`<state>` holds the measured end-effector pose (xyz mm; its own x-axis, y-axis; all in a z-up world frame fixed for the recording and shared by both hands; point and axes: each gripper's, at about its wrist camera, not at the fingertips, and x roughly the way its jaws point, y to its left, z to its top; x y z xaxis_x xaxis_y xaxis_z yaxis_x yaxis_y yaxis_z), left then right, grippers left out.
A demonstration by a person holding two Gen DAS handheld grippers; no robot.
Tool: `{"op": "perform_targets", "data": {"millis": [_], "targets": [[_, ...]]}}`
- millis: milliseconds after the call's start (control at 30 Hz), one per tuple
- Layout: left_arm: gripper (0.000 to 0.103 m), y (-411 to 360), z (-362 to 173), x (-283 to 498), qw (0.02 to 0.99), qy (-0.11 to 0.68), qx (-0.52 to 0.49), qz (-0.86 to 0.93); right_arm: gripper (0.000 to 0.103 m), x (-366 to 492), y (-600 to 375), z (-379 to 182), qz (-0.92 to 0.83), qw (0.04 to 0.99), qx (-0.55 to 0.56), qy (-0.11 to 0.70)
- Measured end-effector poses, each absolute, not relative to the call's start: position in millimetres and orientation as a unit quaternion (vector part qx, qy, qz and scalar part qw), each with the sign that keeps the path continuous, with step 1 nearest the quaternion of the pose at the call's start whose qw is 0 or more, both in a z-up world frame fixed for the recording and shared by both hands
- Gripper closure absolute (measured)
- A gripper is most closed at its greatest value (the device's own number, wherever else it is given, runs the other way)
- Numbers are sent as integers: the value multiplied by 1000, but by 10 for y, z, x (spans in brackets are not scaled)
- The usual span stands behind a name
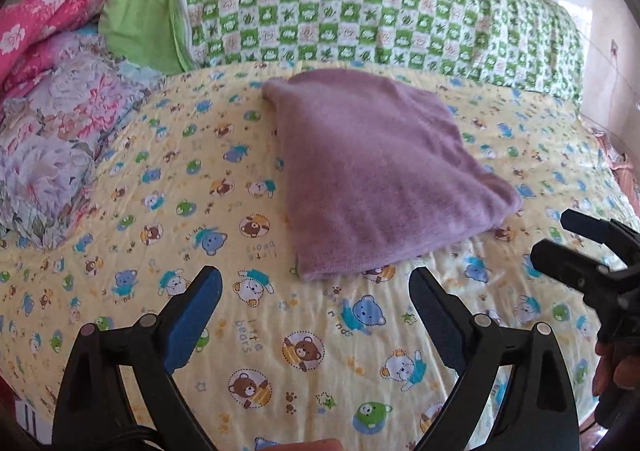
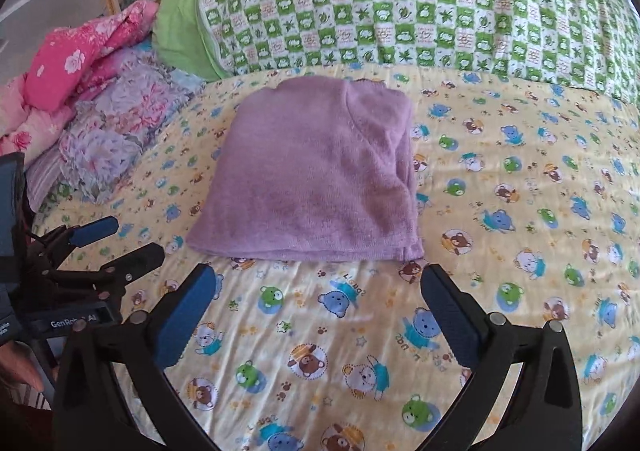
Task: Fold small clothes
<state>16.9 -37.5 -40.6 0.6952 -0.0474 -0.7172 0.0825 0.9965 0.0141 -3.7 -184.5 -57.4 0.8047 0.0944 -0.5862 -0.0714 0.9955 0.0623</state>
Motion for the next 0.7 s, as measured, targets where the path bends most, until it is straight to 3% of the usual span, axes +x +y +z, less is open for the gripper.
{"op": "perform_targets", "data": {"millis": [700], "targets": [[8, -412, -501, 278, 921, 388, 12, -21, 1, 153, -1848, -751, 59, 950, 10, 306]]}}
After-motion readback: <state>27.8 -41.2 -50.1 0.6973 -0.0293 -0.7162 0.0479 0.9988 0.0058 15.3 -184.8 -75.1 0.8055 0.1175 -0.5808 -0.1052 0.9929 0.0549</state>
